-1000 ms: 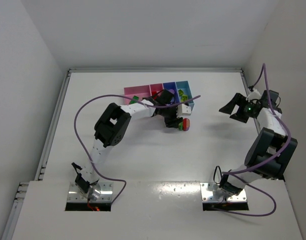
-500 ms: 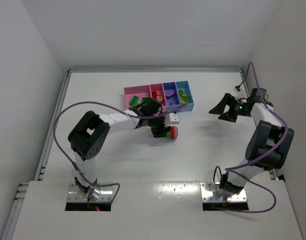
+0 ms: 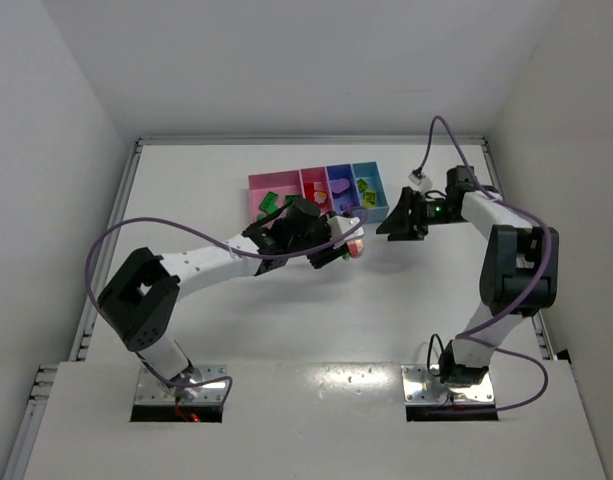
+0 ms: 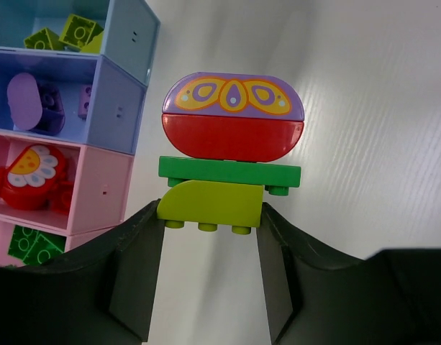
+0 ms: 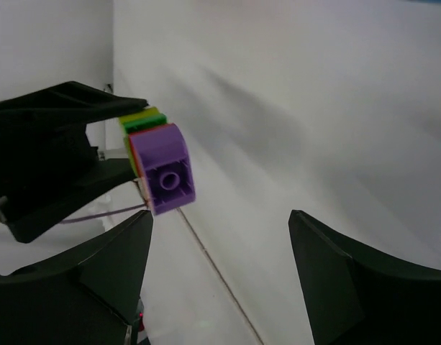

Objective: Sort the legos into containers by color

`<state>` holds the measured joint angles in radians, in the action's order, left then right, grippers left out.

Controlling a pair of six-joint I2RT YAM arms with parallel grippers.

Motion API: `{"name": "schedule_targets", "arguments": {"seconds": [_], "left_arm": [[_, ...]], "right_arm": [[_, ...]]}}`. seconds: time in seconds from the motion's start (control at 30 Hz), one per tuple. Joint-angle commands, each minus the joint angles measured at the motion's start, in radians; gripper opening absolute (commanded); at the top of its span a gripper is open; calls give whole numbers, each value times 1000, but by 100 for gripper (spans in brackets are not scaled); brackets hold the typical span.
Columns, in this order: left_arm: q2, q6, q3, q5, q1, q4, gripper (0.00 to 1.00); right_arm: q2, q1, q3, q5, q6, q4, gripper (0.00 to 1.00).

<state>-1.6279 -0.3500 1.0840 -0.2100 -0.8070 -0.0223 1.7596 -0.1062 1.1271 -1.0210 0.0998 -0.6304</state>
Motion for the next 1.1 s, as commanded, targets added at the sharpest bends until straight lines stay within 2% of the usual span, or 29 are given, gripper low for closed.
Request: {"name": "schedule_targets", "arguments": {"seconds": [0.0,0.27,0.53,0.73,0.83,0.93,0.97,1.0,1.07], "left_arm": [[59,32,-27,32,-32,56,20],[103,51,-27,32,-41,68,20],[112,69,-27,32,-41,68,20],[112,69,-18,32,-50,78,20],[112,69,-18,32,-50,78,20],[112,69,-18,32,-50,78,20],[112,69,-18,32,-50,78,20],[112,69,-18,32,-50,78,20],[121,69,-18,43,-50,78,20]], "right_arm": [[21,26,68,-152,-52,-3,77],[41,75,89,-215,-135,-80,78],[72,125,135,-267,-328,-274,78],[90,152,169,-298,-371,-316,76],[90,161,169,-307,-371,-316,63],[125,161,187,-320,-403,-359,44],[141,161,201,-330,-478,-444,39],[161,161,218,-340,-530,-503,29],[208,161,281,-369,-662,-644,20]]}}
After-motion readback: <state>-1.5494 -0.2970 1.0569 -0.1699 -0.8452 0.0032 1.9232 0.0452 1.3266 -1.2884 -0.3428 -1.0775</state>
